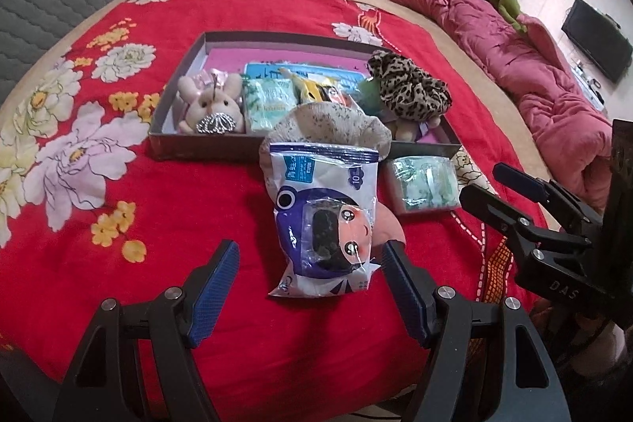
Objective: Organize soft objects
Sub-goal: 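Move left tool to purple wipes pack while right tool approaches mint tissue pack, then grasp purple wipes pack with left tool while right tool grasps mint tissue pack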
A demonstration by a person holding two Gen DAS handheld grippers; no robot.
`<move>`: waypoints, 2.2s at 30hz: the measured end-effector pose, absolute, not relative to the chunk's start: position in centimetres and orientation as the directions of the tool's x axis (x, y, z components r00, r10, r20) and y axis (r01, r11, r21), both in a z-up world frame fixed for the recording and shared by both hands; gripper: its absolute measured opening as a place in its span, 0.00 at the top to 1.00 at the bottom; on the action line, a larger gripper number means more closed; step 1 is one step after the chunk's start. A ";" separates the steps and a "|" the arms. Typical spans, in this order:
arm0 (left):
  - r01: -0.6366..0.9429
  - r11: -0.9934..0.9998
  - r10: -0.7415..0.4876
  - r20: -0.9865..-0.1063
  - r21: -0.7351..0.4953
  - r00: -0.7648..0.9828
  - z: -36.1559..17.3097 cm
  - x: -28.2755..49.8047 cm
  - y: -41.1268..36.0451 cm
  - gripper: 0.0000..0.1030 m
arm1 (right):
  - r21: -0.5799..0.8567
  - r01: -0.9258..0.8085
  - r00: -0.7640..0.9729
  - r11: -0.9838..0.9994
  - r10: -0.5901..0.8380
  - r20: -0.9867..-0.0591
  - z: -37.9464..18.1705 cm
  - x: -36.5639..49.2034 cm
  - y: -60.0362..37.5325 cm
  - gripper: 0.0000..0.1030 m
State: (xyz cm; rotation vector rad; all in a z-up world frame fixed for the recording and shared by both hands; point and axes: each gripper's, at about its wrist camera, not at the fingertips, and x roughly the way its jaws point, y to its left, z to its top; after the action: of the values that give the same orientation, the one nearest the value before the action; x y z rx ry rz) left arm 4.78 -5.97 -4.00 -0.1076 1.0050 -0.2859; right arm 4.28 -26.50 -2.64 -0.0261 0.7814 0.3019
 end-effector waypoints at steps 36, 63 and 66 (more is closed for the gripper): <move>0.151 0.972 -0.228 -0.864 -0.178 0.448 -8.9 7.9 -7.1 0.27 | -0.087 -0.266 0.618 0.960 0.100 -0.780 -7.7 9.0 -23.1 0.28; 0.137 0.959 -0.284 -0.815 -0.249 0.505 -6.2 6.7 -4.9 0.51 | 0.167 -0.274 0.658 0.947 0.311 -0.686 -2.6 6.7 -26.4 0.59; 0.131 0.959 -0.280 -0.797 -0.250 0.535 -4.9 6.2 -4.4 0.51 | 0.192 -0.300 0.682 0.934 0.351 -0.641 -1.3 6.5 -26.3 0.59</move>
State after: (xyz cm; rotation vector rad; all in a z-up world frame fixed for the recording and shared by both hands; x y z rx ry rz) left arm 6.24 -4.41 -4.89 -0.1675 0.9769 -0.2461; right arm 6.49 -26.33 -1.30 0.0734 0.7344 0.3654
